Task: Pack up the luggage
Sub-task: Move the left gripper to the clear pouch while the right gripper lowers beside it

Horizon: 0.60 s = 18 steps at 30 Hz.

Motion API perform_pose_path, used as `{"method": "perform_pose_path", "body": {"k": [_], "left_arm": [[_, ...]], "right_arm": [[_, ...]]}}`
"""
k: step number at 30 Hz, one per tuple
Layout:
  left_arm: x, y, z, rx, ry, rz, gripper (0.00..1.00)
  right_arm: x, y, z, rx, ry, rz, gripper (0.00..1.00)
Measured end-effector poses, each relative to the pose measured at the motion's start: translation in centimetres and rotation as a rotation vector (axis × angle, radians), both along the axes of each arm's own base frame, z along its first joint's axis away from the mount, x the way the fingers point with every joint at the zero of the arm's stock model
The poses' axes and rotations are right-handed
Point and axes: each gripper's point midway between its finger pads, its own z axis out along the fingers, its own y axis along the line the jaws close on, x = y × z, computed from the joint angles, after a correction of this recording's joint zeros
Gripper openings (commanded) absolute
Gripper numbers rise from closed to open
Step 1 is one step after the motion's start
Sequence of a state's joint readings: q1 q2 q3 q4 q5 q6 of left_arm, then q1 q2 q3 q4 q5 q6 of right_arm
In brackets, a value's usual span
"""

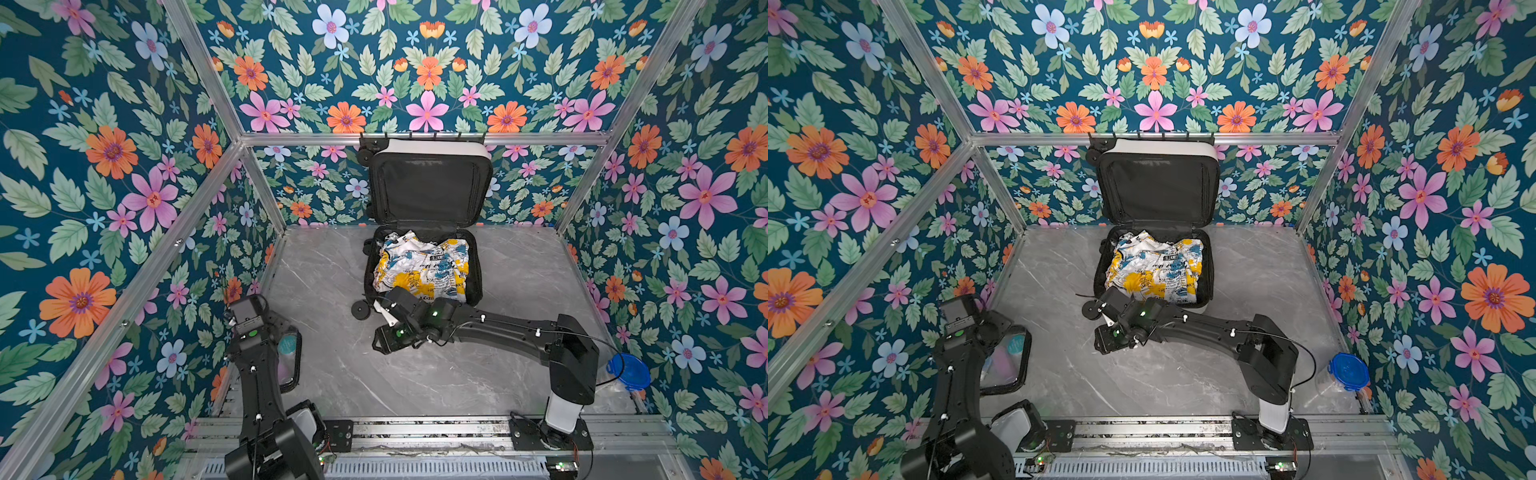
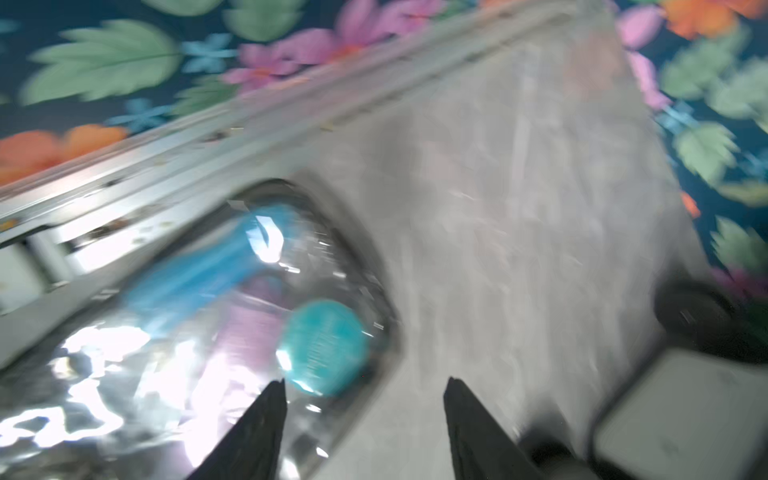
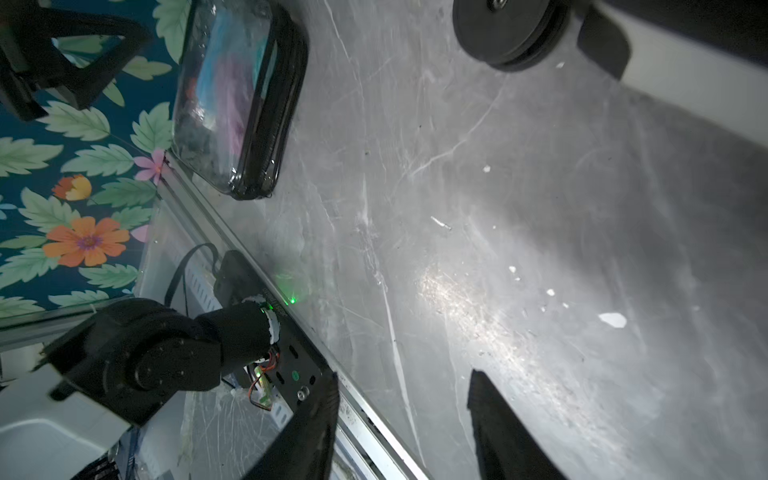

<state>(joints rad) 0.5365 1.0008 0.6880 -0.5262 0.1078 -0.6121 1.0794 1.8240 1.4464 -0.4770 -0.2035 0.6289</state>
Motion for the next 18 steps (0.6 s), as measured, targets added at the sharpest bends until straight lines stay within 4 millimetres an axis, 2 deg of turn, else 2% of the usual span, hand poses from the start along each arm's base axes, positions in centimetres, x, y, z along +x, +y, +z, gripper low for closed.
{"method": "perform_pose_path", "body": {"k": [3,6,10,14,18], "left_arm": [[-1.3,2.2,-1.1,-0.043,-0.005,0.097,0.75],[-2.7,4.4,-2.1,-0.084,-0.027,0.196,0.76],[-4.6,6.4,-4.2,-0.144,-0.014,0.294,0.80],[-5.6,7.7,-4.6,-0.156,-0.033,0.338,0.81],[-6.1,8.7,-4.2,-0.116,-0.038,0.352,0.80]], "right_arm": [[-0.4,-0.2,-0.8,-0.008,0.014,-0.009,0.54],[-0.6,-0.6,-1.2,-0.019,0.019,-0.016,0.54],[-0.7,-0.7,-1.2,-0.014,0.023,-0.023,0.54],[-0.9,-0.9,-1.8,-0.018,0.040,-0.033,0.54],[-0.8,-0.6,-2.0,-0.009,0.050,-0.045,0.54]]}}
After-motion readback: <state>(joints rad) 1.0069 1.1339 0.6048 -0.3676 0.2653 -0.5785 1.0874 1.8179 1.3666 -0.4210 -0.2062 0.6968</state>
